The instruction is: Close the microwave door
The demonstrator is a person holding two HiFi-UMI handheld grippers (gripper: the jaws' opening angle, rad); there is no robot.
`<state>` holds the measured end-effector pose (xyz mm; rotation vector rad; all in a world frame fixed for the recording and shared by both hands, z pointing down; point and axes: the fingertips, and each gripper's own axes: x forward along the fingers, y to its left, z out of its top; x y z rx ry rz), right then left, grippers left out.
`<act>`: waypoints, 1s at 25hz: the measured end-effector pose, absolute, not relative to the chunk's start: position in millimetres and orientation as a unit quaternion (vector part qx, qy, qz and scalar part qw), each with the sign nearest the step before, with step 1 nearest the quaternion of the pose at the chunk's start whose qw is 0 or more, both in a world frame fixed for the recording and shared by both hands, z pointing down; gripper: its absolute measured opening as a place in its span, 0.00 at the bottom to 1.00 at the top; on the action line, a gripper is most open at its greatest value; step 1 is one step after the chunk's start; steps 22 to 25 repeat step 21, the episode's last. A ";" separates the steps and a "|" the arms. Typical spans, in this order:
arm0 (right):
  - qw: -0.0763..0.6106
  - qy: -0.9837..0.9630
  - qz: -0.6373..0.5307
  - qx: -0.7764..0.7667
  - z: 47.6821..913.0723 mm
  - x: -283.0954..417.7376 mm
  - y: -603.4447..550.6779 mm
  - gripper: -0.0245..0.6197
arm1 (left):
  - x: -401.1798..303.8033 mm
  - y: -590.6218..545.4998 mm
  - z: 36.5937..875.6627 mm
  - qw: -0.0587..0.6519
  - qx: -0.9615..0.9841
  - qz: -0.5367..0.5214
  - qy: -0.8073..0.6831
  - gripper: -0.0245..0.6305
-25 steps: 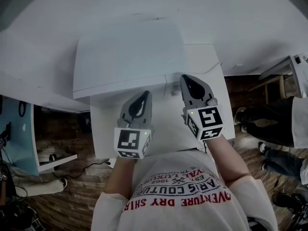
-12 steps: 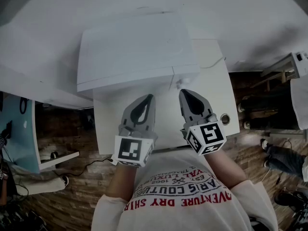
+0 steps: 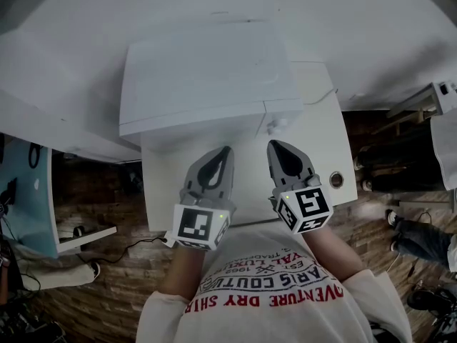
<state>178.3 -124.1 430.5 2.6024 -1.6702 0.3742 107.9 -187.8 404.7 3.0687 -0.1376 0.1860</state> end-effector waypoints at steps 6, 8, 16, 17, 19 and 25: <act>0.027 -0.536 0.117 0.835 430.3 178.4 -127.9 0.06 | 107.3 -191.6 408.1 0.035 0.996 0.064 -0.047 0.04; 0.031 -0.537 0.118 0.835 431.0 177.4 -128.5 0.06 | 107.3 -192.7 408.8 0.037 0.996 0.065 -0.048 0.04; 0.039 -0.535 0.122 0.835 432.7 175.5 -125.9 0.06 | 105.1 -193.7 412.4 0.046 0.995 0.068 -0.054 0.04; 0.040 -0.536 0.122 0.835 432.9 175.6 -125.5 0.06 | 105.0 -193.3 412.6 0.046 0.995 0.068 -0.054 0.04; 0.042 -0.536 0.123 0.834 433.2 175.8 -124.8 0.06 | 105.0 -192.5 412.6 0.046 0.995 0.069 -0.053 0.04; 0.043 -0.537 0.124 0.833 433.8 176.0 -124.2 0.06 | 105.1 -191.8 412.6 0.046 0.995 0.070 -0.054 0.04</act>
